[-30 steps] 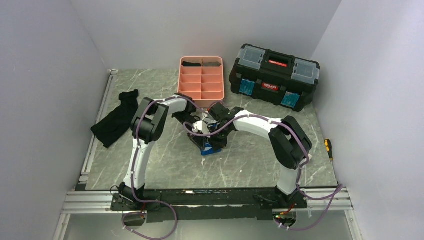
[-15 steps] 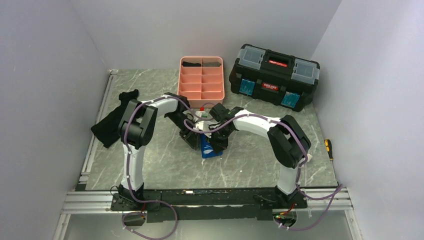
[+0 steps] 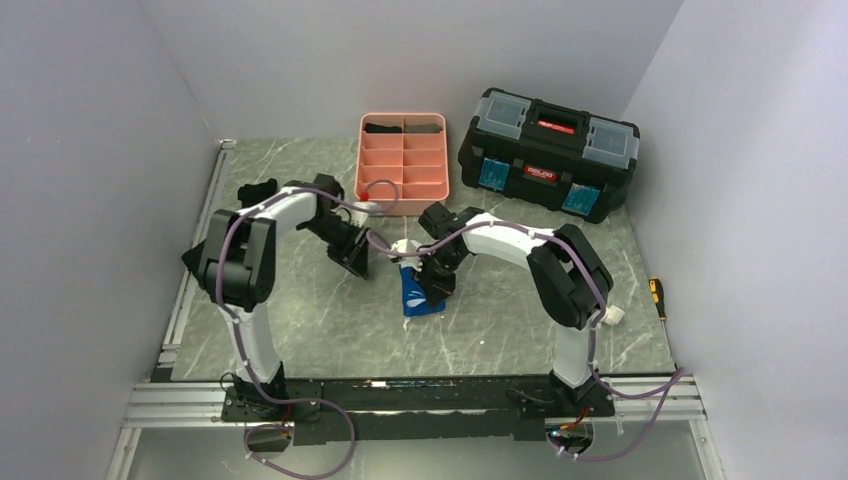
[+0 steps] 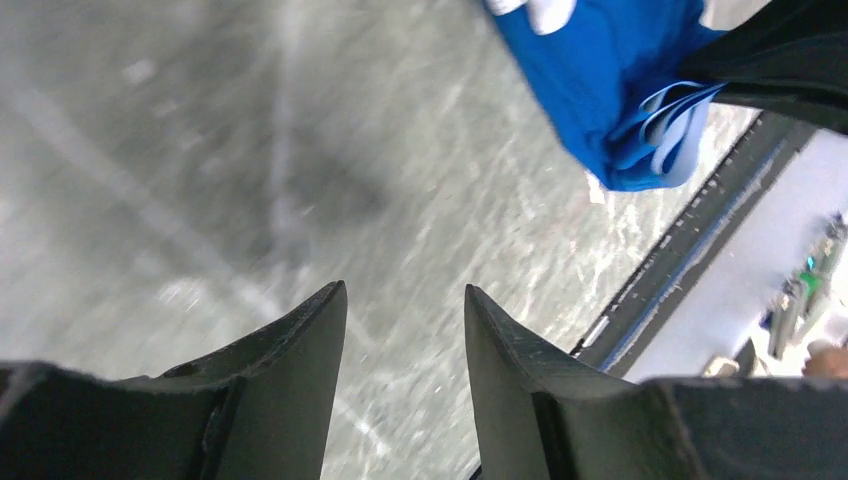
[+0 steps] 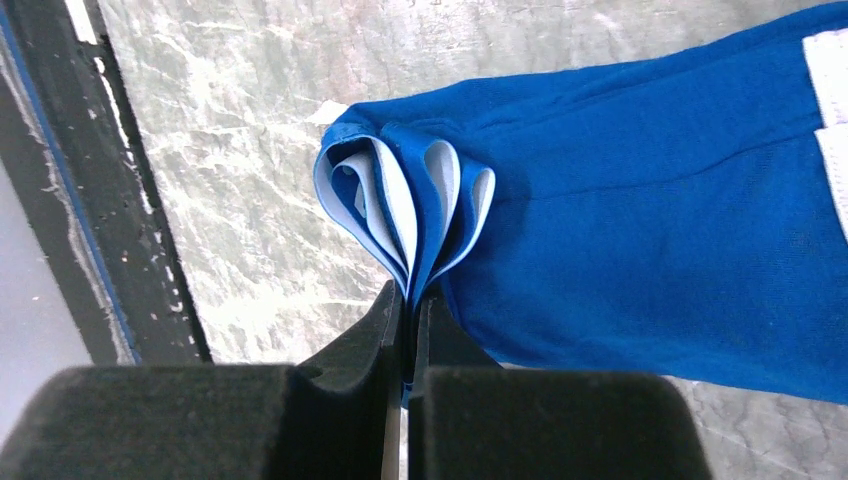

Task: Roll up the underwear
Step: Roll the underwear to the center of the board.

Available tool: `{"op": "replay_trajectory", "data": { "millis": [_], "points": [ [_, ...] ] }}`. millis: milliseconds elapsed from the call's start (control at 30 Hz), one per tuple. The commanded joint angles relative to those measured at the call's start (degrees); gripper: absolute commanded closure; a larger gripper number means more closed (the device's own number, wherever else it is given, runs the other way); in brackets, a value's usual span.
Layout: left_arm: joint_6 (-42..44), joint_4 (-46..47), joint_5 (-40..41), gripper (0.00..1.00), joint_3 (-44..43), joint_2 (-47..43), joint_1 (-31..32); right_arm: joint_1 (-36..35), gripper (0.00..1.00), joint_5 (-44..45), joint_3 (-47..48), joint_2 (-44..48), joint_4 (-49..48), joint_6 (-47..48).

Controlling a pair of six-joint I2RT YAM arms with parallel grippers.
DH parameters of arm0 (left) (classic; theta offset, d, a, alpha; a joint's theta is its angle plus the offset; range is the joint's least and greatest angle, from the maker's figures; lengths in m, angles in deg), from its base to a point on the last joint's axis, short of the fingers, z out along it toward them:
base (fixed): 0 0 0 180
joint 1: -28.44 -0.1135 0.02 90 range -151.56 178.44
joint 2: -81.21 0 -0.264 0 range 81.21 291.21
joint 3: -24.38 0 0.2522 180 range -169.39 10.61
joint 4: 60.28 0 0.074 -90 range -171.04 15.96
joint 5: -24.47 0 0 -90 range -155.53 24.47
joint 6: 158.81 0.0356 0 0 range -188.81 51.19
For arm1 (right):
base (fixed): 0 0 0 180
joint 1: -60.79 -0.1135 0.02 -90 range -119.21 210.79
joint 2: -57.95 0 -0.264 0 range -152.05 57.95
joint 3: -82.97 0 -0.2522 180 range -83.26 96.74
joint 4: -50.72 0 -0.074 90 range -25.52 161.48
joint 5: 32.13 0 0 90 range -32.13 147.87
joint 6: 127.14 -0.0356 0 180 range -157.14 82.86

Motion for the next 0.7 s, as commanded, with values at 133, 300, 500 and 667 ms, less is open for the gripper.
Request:
{"op": "replay_trajectory", "data": {
  "millis": [133, 300, 500, 667],
  "points": [
    [-4.70, 4.52, 7.01, 0.47, 7.47, -14.79, -13.48, 3.80, 1.00, -9.35, 11.63, -9.13, 10.63, 4.65],
    [0.24, 8.84, 7.62, 0.47, 14.87, -28.07, -16.86, 5.61, 1.00, -13.44, 18.81, -16.71, 17.95, 8.16],
    [7.18, 14.58, 8.10, 0.43, 24.97, -46.84, -13.12, 7.05, 1.00, -15.85, 26.52, -24.18, 25.68, 11.34],
    [10.23, 20.00, 14.22, 0.39, 30.48, -58.08, 0.08, 7.18, 1.00, -16.51, 30.22, -28.36, 29.53, 12.96]
  ]
}}
